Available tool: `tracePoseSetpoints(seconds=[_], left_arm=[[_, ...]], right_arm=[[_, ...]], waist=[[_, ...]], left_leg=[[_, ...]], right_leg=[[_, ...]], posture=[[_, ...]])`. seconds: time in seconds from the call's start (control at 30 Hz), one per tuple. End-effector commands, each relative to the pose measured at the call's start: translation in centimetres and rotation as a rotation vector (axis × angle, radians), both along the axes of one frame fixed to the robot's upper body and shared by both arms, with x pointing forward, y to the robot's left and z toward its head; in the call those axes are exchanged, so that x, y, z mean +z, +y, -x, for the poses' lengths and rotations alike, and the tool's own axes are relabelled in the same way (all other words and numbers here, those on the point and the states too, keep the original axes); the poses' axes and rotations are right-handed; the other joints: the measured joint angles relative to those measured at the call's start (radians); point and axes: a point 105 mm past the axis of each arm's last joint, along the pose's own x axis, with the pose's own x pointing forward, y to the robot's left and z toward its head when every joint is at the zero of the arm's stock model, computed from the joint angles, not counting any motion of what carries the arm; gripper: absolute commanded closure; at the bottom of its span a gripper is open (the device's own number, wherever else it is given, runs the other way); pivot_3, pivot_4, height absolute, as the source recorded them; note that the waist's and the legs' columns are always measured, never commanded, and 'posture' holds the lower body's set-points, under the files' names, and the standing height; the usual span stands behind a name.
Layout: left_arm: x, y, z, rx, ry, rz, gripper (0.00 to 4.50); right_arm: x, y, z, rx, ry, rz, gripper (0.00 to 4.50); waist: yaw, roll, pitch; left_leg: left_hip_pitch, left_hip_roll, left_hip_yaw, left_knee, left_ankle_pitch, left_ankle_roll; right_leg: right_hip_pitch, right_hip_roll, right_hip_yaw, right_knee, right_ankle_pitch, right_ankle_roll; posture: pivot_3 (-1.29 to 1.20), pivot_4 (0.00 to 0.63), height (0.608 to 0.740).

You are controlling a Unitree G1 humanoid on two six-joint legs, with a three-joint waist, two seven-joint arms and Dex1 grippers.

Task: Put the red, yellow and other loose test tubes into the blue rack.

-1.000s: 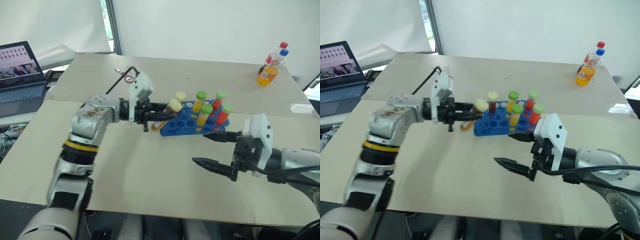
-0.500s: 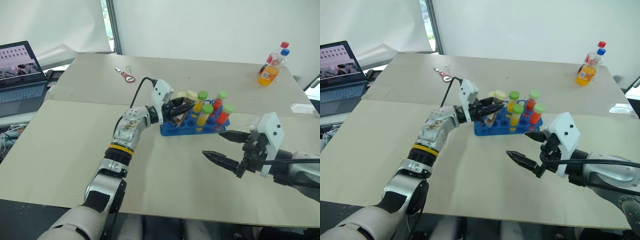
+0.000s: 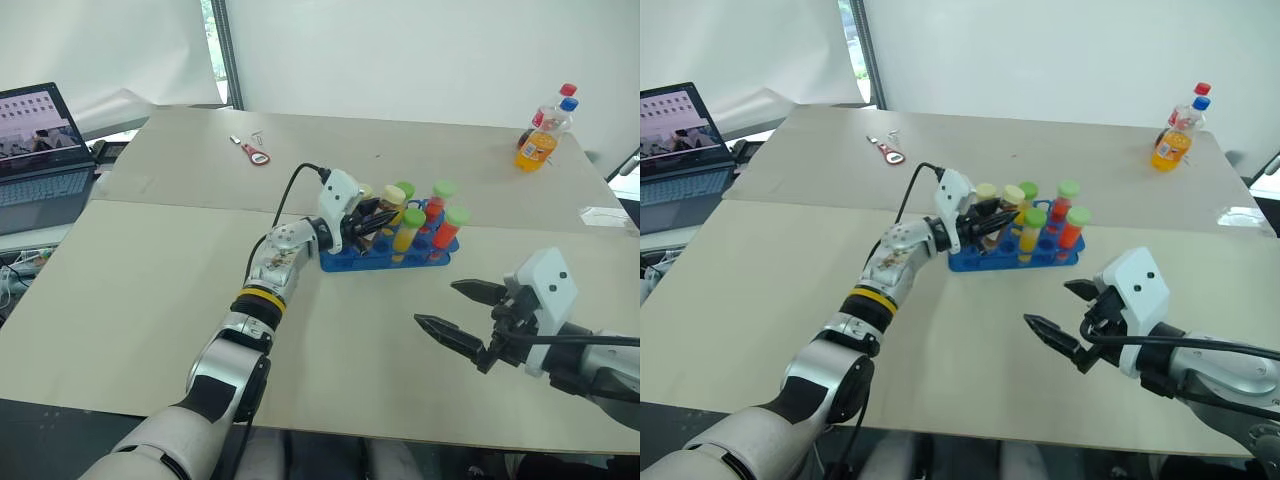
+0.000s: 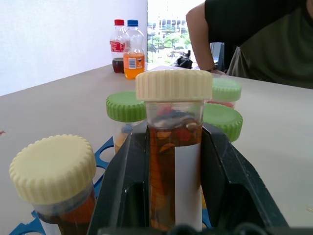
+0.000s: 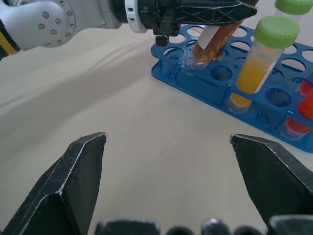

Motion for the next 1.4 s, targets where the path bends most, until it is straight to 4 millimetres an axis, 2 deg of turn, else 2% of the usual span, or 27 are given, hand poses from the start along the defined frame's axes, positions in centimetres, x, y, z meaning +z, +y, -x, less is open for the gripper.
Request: tracePoseSetpoints(seconds=[0.03,0.17,0.33,0.73,0.97,1.0,1.17,1.27,1.4], left_arm=[[1.2,-0.3,0.0,0.014,-0.05,0.03,3.61],[1.2,0.1,-0.4,0.066,-0.051,0.065,3.61],[0.5,0.1,0.1,0.053,-0.041,0.077,3.61],[-1.1,0.5,1.1,0.023,-0.055,0.042,3.61],[-1.4,1.4,1.4,0.012,-0.073,0.024,0.2],[-1.4,1.6,1.5,0.007,-0.074,0.017,0.04],[-2.1,3.4,2.5,-0.031,-0.069,-0.063,0.04],[-2.9,6.1,3.6,-0.047,-0.061,-0.187,0.04],[-2.0,11.3,3.9,0.044,-0.083,-0.318,0.04]], right_arm=[[1.0,0.1,0.0,-0.017,-0.067,-0.009,0.0],[2.0,-0.1,-0.6,-0.057,-0.139,-0.037,0.0],[3.3,0.2,-1.0,-0.052,-0.243,-0.044,0.0],[3.3,0.4,-1.4,-0.059,-0.262,-0.04,0.0],[3.5,0.5,-1.7,-0.063,-0.272,-0.05,0.0],[3.5,0.5,-1.7,-0.061,-0.272,-0.053,0.0],[3.5,0.5,-1.9,-0.056,-0.274,-0.052,0.0],[3.5,-0.1,-2.2,-0.054,-0.276,-0.022,0.0],[3.5,-1.5,-2.7,-0.008,-0.278,0.084,0.0]], waist=[[0.001,0.0,0.0],[0.0,0.0,0.0],[0.0,0.0,0.0],[-0.001,0.0,0.0],[0.0,0.0,0.0],[0.0,0.0,0.0],[-0.003,0.001,0.0],[-0.011,0.001,0.0],[-0.019,0.001,0.0]], left_leg=[[0.0,0.0,0.0,0.0,0.0,0.0],[0.0,0.0,0.0,0.0,0.0,0.0],[0.0,0.0,0.0,0.0,0.0,0.0],[0.001,0.0,0.0,0.0,0.0,0.0],[0.0,0.0,0.0,0.0,0.0,0.0],[0.0,0.0,0.0,0.0,0.0,0.0],[0.001,0.0,-0.001,0.0,0.0,0.0],[0.001,0.0,-0.002,-0.001,0.0,0.0],[0.001,0.001,-0.002,-0.001,0.0,0.0]], right_leg=[[0.0,0.0,0.0,0.0,0.0,0.0],[0.0,0.0,0.0,0.0,0.0,0.0],[0.0,0.0,0.0,0.0,0.0,0.0],[0.001,0.0,0.0,0.0,0.0,0.0],[0.001,0.0,0.0,0.0,0.0,0.0],[0.001,0.0,0.0,0.0,0.0,0.0],[0.001,0.0,0.0,0.0,0.0,0.0],[0.0,0.001,0.0,0.0,0.0,0.0],[-0.001,0.001,0.0,0.001,0.0,0.0]], posture=[[0.0,0.15,0.715],[0.0,0.15,0.715],[0.0,0.15,0.715],[0.0,0.15,0.715],[0.0,0.15,0.715],[0.0,0.15,0.715],[0.0,0.15,0.715],[0.0,0.15,0.715],[0.0,0.15,0.715]])
